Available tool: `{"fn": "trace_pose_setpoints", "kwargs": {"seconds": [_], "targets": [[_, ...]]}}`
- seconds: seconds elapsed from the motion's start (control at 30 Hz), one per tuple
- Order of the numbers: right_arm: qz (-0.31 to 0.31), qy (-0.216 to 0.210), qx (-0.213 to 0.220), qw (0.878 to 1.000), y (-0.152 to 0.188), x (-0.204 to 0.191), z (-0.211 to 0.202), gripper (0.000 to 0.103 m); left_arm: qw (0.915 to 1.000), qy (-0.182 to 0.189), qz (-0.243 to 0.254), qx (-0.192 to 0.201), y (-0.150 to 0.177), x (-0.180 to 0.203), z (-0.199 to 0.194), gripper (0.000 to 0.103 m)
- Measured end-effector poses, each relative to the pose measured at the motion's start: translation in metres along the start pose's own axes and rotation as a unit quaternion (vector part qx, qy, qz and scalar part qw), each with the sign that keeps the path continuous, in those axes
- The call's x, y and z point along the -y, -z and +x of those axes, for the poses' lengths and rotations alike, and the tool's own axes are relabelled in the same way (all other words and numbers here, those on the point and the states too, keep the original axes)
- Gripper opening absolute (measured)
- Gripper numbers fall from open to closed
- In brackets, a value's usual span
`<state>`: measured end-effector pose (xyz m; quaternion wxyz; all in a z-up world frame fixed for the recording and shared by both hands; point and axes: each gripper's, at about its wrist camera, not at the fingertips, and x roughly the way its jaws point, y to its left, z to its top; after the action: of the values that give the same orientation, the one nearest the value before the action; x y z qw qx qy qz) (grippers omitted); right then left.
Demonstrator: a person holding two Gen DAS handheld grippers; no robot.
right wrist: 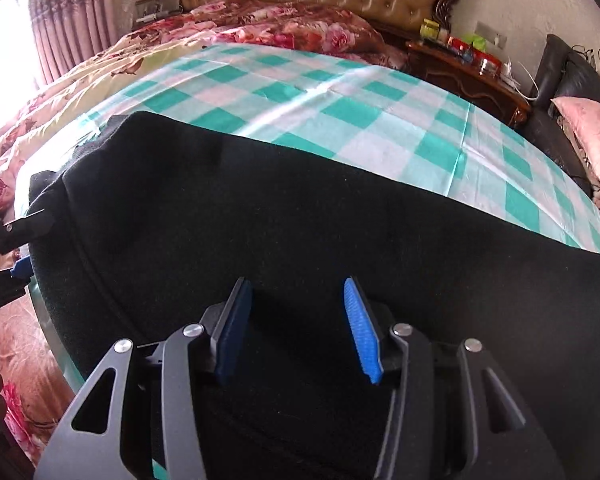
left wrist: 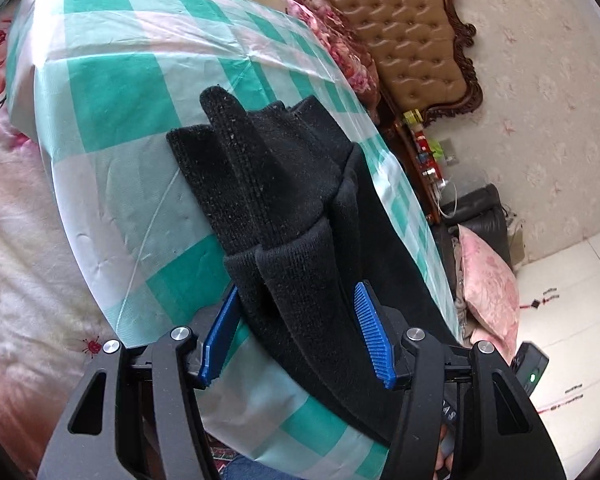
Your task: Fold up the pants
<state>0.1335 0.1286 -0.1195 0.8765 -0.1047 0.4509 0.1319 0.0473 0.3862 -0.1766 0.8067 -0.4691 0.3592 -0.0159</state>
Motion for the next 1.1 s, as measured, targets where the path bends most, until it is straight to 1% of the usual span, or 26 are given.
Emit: {"fn": "trace_pose_setpoints", "kwargs": {"seconds": [0.1, 0.2, 0.23, 0.3, 0.33, 0.43, 0.53, 0.63, 0.8, 0.87, 0.93, 1.03, 1.1], "targets": [[0.005, -0.007, -0.002, 1.0, 0.0, 0.003, 0.001, 0.05, 0.9998, 0.004, -0.018, 0.012, -0.004, -0.003, 0.0, 0.054], [0.002, -0.01, -0.001, 1.0, 0.0, 0.003, 0.002, 0.05, 0.9996, -0.001, -0.021, 0.019, -0.004, -0.005, -0.003, 0.053], [0.003, -0.011, 0.0, 1.0, 0.0, 0.003, 0.002, 0.05, 0.9995, -0.007, -0.02, 0.025, -0.005, -0.004, -0.004, 0.049], [0.004, -0.012, 0.002, 1.0, 0.0, 0.004, 0.002, 0.051, 0.9978, -0.037, -0.005, 0.055, -0.004, -0.005, -0.013, 0.049], [0.003, -0.012, 0.004, 1.0, 0.001, 0.003, 0.002, 0.051, 0.9974, -0.042, 0.004, 0.058, -0.004, -0.005, -0.015, 0.049], [0.002, -0.011, 0.006, 1.0, 0.001, 0.003, 0.002, 0.052, 0.9991, -0.015, -0.013, 0.036, -0.008, -0.012, -0.013, 0.05], [0.001, -0.011, 0.006, 1.0, 0.002, 0.003, 0.002, 0.052, 0.9991, -0.016, -0.009, 0.038, -0.013, -0.012, -0.012, 0.05], [-0.001, -0.011, 0.007, 1.0, 0.002, 0.002, 0.002, 0.052, 0.9987, -0.008, -0.024, 0.043, -0.02, -0.015, -0.01, 0.05], [-0.002, -0.011, 0.009, 1.0, 0.002, 0.002, 0.002, 0.053, 0.9955, 0.028, -0.079, 0.045, -0.03, -0.03, -0.01, 0.049], [-0.003, -0.011, 0.009, 1.0, 0.002, 0.002, 0.002, 0.053, 0.9945, 0.032, -0.087, 0.048, -0.033, -0.034, -0.012, 0.048], [-0.003, -0.012, 0.011, 1.0, 0.002, 0.002, 0.002, 0.053, 0.9939, 0.034, -0.092, 0.052, -0.034, -0.036, -0.014, 0.045], [-0.002, -0.014, 0.012, 1.0, 0.002, 0.002, 0.002, 0.054, 0.9918, 0.045, -0.108, 0.053, -0.035, -0.045, -0.017, 0.033], [-0.003, -0.013, 0.013, 1.0, 0.002, 0.002, 0.002, 0.054, 0.9919, 0.048, -0.104, 0.055, -0.038, -0.047, -0.018, 0.028]]}}
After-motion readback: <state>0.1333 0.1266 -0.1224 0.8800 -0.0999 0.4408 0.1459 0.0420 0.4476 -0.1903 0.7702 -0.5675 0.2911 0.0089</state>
